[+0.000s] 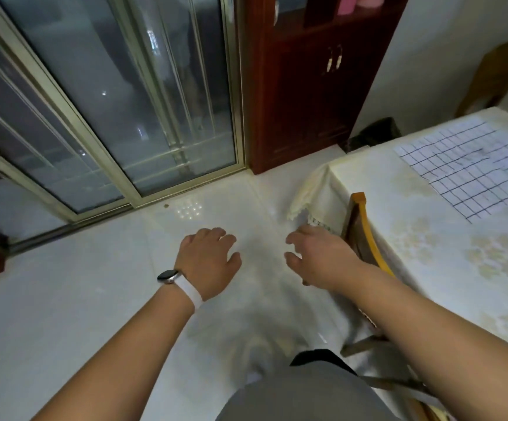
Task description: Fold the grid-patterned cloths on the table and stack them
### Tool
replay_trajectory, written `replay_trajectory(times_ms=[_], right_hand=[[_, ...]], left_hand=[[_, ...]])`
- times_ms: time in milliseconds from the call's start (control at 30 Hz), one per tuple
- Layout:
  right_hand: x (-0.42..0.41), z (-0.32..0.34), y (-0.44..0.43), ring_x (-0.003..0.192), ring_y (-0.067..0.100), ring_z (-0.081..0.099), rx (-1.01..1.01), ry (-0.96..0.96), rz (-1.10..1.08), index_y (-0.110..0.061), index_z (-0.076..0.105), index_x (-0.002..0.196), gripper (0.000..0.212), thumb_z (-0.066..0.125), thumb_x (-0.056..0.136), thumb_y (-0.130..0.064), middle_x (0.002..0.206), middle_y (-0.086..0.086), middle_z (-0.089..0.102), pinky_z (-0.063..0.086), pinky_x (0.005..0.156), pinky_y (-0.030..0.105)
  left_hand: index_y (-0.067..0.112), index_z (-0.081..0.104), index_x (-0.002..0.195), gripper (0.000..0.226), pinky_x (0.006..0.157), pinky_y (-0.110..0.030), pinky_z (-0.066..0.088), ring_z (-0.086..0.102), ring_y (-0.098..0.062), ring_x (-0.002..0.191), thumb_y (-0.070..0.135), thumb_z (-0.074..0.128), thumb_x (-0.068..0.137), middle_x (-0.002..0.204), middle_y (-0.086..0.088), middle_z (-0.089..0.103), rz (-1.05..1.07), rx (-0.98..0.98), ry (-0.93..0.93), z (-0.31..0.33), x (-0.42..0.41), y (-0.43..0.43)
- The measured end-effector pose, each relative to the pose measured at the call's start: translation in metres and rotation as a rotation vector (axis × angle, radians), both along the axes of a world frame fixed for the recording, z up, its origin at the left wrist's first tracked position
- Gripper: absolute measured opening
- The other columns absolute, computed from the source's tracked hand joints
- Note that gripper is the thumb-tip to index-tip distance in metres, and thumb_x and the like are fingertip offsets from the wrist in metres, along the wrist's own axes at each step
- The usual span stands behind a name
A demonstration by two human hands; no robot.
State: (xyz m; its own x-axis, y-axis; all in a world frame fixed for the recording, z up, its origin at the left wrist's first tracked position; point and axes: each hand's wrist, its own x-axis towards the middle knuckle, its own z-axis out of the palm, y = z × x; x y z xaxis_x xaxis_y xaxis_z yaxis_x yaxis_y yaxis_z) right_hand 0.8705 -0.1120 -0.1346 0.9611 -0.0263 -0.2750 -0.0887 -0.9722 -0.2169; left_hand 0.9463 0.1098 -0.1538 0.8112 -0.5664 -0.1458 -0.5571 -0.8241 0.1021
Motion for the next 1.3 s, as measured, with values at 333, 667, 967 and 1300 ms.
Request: replay_trajectory(times_ms=[333,667,967,1300], right_hand=[[0.095,-0.025,-0.036,0.117,0.026,0.051,0.045,0.065,-0.033,-0.023,0.052,0.132,0.046,0.042,0.096,-0.048,0.129,0.002,0.053,0.043,0.099,0.046],[0.229,-0.022,-0.125,0.113,0.024,0.053,0.174,0.007,-0.103,-0.022,0.05,0.134,0.045,0.042,0.097,-0.046,0.13,0.002,0.053,0.046,0.097,0.04],[0.278,-0.013,-0.209,0.111,0.024,0.054,0.147,-0.007,-0.258,-0.023,0.051,0.134,0.046,0.043,0.096,-0.048,0.128,0.002,0.054,0.049,0.095,0.041],[0.329,-0.031,-0.269,0.112,0.028,0.055,0.097,0.087,-0.454,-0.024,0.053,0.13,0.043,0.043,0.095,-0.046,0.124,0.004,0.054,0.048,0.093,0.039]], left_hand=[[0.025,0.057,0.129,0.055,0.097,-0.036,0.036,0.05,-0.023,0.121,0.049,0.031,0.088,0.134,0.001,0.055,-0.01,0.044,0.062,-0.016,0.09,-0.038],[0.02,0.067,0.115,0.049,0.086,-0.039,0.045,0.061,-0.028,0.105,0.046,0.041,0.083,0.117,-0.003,0.066,-0.093,0.096,-0.007,0.003,0.231,-0.136],[0.027,0.052,0.133,0.047,0.1,-0.036,0.035,0.046,-0.02,0.124,0.046,0.039,0.092,0.138,0.003,0.051,-0.263,0.088,-0.041,0.011,0.312,-0.238],[0.021,0.061,0.121,0.053,0.092,-0.04,0.044,0.054,-0.024,0.108,0.046,0.034,0.083,0.12,-0.001,0.06,-0.49,0.052,0.051,-0.026,0.408,-0.319]])
